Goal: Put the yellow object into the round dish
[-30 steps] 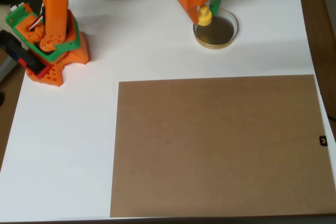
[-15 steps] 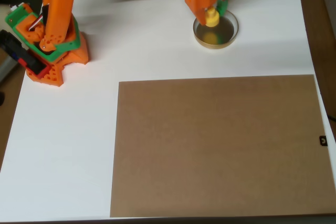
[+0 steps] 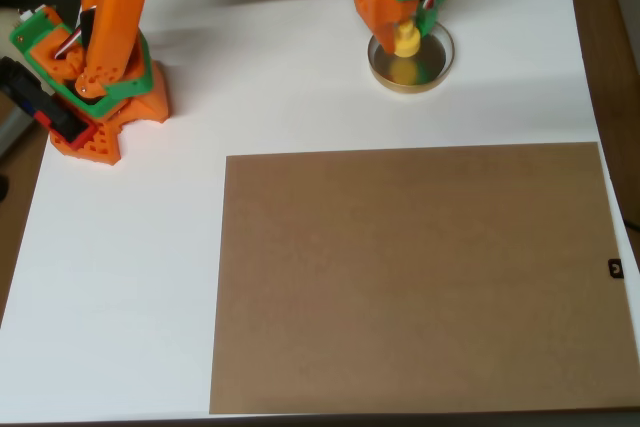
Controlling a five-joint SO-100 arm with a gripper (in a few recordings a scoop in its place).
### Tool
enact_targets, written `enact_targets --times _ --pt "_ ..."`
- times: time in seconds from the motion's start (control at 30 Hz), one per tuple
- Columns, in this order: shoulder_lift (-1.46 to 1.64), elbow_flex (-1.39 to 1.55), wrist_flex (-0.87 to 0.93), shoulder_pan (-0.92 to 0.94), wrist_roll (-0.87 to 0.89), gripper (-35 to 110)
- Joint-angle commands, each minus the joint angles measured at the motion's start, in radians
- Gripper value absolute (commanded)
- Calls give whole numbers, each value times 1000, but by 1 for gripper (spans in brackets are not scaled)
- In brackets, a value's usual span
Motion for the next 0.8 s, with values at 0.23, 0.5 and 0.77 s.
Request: enact_targets --times 0.23,0.5,0.77 --pt "55 -66 40 3 -14 29" --pt "215 15 107 -14 -32 28" --pt "451 235 114 -41 -51 28"
